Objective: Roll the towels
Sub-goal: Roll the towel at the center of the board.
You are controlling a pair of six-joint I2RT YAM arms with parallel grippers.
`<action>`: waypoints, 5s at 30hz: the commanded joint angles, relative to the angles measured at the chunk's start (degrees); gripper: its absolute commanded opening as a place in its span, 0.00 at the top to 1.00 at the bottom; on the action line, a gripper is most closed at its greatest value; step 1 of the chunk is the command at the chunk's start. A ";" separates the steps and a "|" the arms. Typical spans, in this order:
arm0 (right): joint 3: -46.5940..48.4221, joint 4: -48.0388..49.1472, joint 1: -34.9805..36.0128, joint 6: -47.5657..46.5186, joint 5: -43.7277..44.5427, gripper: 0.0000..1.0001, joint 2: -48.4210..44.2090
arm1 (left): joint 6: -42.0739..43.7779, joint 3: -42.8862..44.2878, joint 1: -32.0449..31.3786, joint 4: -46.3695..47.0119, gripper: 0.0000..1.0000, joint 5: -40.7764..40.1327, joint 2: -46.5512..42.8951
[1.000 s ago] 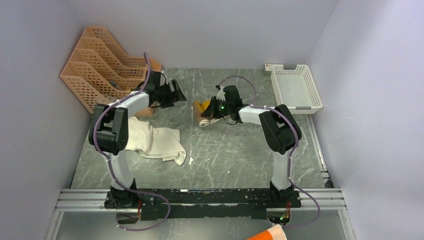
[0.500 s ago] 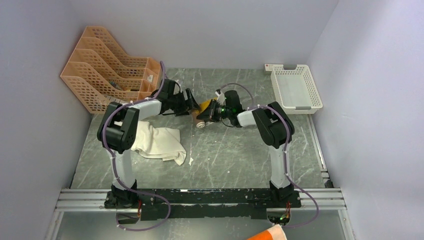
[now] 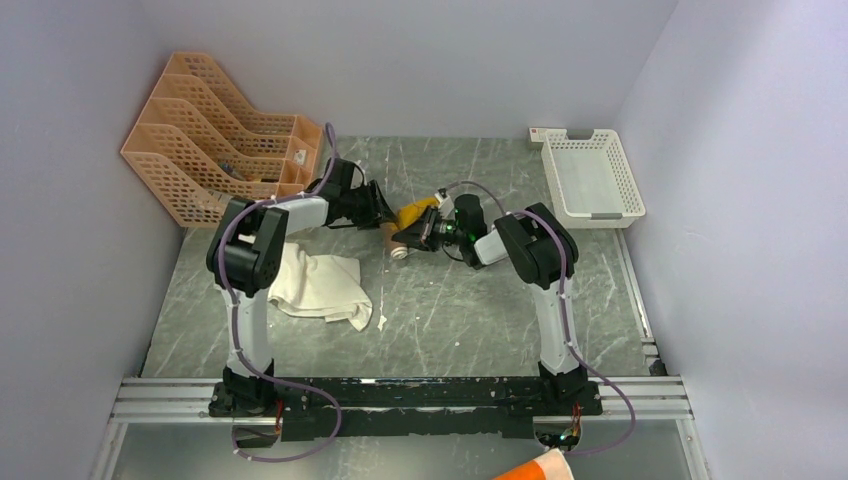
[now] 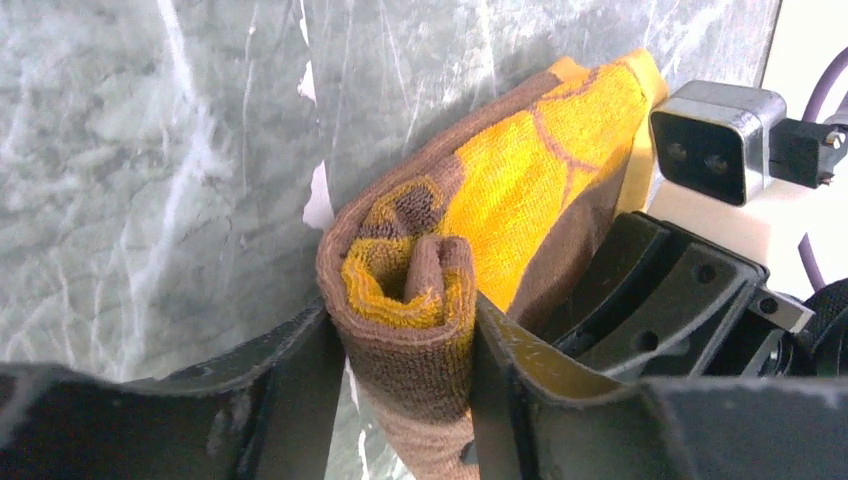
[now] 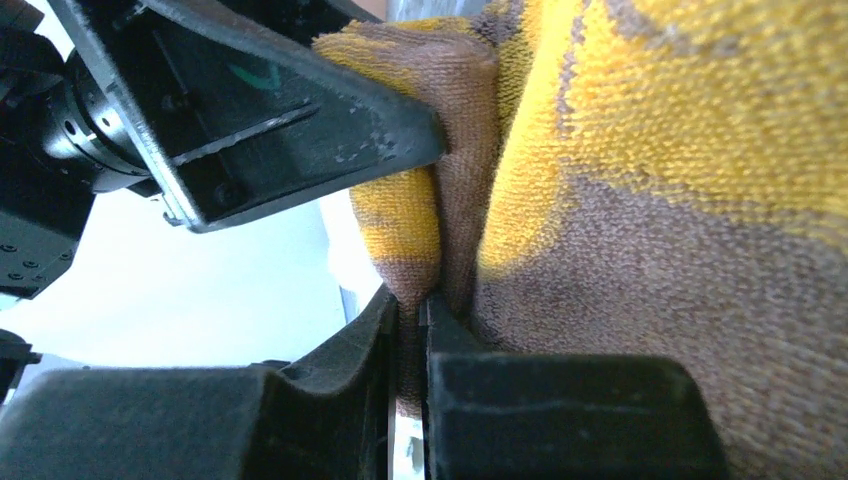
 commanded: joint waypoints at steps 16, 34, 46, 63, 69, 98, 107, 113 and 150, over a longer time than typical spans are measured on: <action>18.11 -61.84 11.81 -49.03 41.63 0.13 -18.60 | 11.27 16.04 -1.19 -14.49 0.55 -5.36 8.62; 29.78 -68.85 26.29 -53.57 74.09 0.17 -7.63 | 13.06 19.47 -1.19 -18.49 0.55 -4.58 11.42; 29.70 -64.76 26.60 -53.10 77.44 0.57 -4.62 | 13.02 19.75 -1.19 -18.91 0.55 -3.20 12.38; 9.83 -45.89 17.65 -40.71 49.13 0.92 -15.29 | 7.18 14.72 6.07 -14.74 0.01 -3.36 1.83; -3.40 -28.39 10.66 -28.22 31.77 0.93 -18.84 | 5.39 9.38 6.45 -11.14 0.01 -1.43 -1.34; -13.02 -2.92 5.36 -4.77 15.73 0.93 -11.16 | -0.61 -6.65 3.48 4.36 0.05 0.05 -8.09; -12.19 -4.36 5.14 -5.07 15.14 0.92 -10.46 | -3.64 -14.36 6.21 17.12 0.00 13.96 -11.31; -11.46 -5.22 5.12 -5.34 14.59 0.92 -10.08 | -2.14 -14.14 4.17 18.44 0.04 16.76 -8.63; 12.33 -59.18 21.15 -46.24 57.65 0.14 -24.76 | 13.89 9.67 -3.74 -11.85 0.24 -1.83 6.46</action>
